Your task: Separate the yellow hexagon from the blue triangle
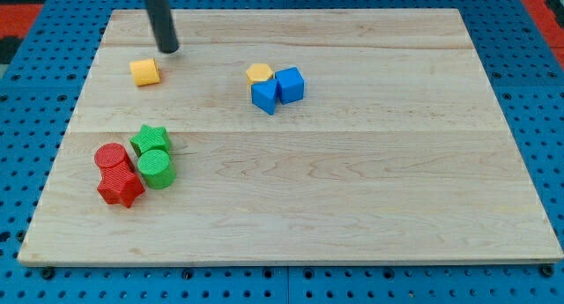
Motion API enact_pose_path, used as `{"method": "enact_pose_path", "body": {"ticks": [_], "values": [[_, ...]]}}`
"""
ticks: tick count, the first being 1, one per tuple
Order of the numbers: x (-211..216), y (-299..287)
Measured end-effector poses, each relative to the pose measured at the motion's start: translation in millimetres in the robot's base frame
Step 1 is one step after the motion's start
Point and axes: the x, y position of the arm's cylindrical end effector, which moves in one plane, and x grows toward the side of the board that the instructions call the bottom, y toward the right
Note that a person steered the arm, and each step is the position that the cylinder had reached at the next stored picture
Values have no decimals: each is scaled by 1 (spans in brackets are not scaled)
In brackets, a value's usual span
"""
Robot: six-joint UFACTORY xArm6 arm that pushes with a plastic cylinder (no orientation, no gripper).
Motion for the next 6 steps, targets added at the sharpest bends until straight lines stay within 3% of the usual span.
{"method": "enact_pose_path", "body": {"ticks": [1,2,3,4,5,6], "values": [[30,-7],[27,45],[13,135],[15,177],[44,196],[41,131]]}}
